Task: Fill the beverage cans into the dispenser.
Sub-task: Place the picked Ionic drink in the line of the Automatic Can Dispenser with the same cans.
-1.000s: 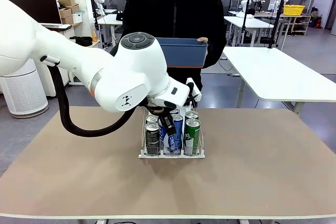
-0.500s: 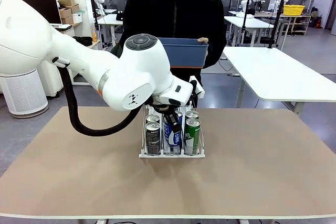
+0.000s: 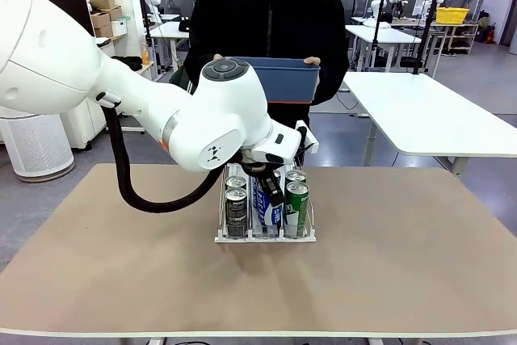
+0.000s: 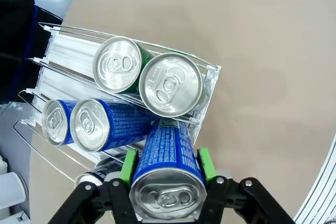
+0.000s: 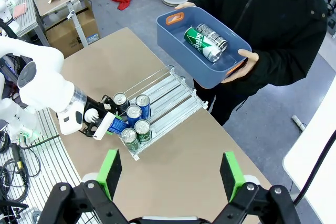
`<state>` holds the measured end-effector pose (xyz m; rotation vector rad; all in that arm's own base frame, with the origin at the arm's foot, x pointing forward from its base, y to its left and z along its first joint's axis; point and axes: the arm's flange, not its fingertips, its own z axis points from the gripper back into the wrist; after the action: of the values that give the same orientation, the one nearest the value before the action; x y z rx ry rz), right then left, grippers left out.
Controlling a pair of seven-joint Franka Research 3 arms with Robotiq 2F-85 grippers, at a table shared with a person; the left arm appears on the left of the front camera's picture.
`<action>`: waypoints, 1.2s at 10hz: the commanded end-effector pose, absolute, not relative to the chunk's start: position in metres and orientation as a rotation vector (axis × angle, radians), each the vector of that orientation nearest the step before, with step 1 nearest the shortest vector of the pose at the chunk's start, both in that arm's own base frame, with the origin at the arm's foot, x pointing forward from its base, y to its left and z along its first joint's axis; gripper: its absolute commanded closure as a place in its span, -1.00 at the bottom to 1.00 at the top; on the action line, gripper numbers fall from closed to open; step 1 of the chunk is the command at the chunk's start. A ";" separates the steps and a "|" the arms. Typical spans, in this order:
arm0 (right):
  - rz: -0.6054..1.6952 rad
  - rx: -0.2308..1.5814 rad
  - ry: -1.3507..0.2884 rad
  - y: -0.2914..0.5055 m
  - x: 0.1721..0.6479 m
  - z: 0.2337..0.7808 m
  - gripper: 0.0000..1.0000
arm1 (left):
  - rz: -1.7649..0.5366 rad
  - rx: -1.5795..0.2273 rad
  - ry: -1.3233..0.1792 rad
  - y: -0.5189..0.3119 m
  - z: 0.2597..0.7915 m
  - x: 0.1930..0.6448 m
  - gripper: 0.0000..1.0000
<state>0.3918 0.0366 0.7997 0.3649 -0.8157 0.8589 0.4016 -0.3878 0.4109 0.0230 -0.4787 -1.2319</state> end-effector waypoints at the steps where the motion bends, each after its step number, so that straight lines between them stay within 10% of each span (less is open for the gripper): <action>1: 0.857 0.366 -0.815 0.037 0.392 0.800 -1.00 | -1.237 0.002 -0.510 -0.383 0.418 0.424 -0.15; 12: 0.857 0.366 -0.815 0.037 0.392 0.800 -1.00 | -1.224 -0.022 -0.335 -0.387 0.387 0.435 -0.15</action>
<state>0.3918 0.0366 0.7997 0.3649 -0.8157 0.8589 0.4359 -0.3883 0.3877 -0.0385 -0.3227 -1.2309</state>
